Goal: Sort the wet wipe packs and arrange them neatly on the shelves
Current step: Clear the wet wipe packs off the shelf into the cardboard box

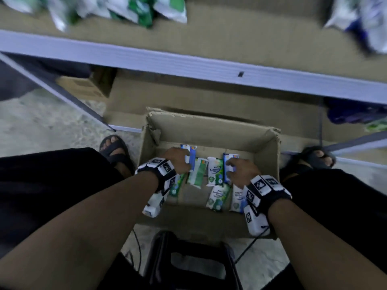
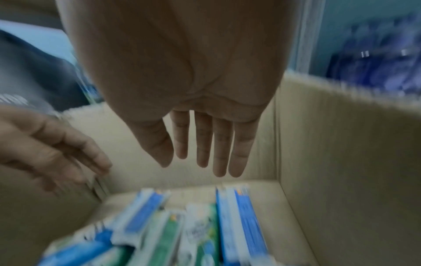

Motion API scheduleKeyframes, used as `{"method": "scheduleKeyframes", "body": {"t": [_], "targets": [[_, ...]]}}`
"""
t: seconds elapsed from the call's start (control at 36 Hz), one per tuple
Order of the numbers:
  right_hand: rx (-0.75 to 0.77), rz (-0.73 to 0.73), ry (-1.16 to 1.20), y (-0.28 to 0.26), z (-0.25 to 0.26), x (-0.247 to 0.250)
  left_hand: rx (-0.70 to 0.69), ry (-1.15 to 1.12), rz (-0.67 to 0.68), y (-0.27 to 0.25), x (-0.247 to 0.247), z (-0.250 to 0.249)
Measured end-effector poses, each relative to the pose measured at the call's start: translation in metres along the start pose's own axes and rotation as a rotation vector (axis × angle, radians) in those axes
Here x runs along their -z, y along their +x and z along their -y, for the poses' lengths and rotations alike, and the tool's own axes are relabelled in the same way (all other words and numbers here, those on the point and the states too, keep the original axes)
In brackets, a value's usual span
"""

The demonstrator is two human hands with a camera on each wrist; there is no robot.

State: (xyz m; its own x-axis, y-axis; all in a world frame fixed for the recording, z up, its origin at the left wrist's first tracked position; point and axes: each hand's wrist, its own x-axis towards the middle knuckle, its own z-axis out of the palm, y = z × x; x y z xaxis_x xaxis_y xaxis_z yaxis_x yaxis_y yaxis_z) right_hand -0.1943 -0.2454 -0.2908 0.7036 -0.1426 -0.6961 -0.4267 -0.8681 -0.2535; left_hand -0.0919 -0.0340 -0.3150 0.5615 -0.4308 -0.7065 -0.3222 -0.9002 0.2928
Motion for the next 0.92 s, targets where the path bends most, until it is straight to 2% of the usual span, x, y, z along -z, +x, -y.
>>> {"method": "scheduleKeyframes", "body": {"t": [0.19,0.39,0.58,0.67,0.72,0.81,0.92], "targets": [[0.141,-0.208,0.058,-0.049,0.030,0.049,-0.112,0.021,-0.183,-0.067,0.062,-0.022],[0.328,-0.471,0.248,-0.099,0.058,0.109,-0.244,-0.142,-0.394,-0.131,0.109,-0.016],[0.581,-0.574,0.243,-0.137,0.119,0.168,-0.420,-0.220,-0.629,-0.183,0.194,0.000],[0.664,-0.630,0.189,-0.139,0.146,0.189,-0.454,-0.262,-0.794,-0.202,0.229,0.015],[0.678,-0.665,0.114,-0.136,0.161,0.203,-0.465,-0.343,-0.918,-0.207,0.241,0.027],[0.620,-0.689,-0.014,-0.126,0.182,0.223,-0.432,-0.427,-1.123,-0.205,0.245,0.046],[0.567,-0.677,-0.116,-0.111,0.215,0.241,-0.328,-0.281,-1.252,-0.193,0.253,0.064]]}}
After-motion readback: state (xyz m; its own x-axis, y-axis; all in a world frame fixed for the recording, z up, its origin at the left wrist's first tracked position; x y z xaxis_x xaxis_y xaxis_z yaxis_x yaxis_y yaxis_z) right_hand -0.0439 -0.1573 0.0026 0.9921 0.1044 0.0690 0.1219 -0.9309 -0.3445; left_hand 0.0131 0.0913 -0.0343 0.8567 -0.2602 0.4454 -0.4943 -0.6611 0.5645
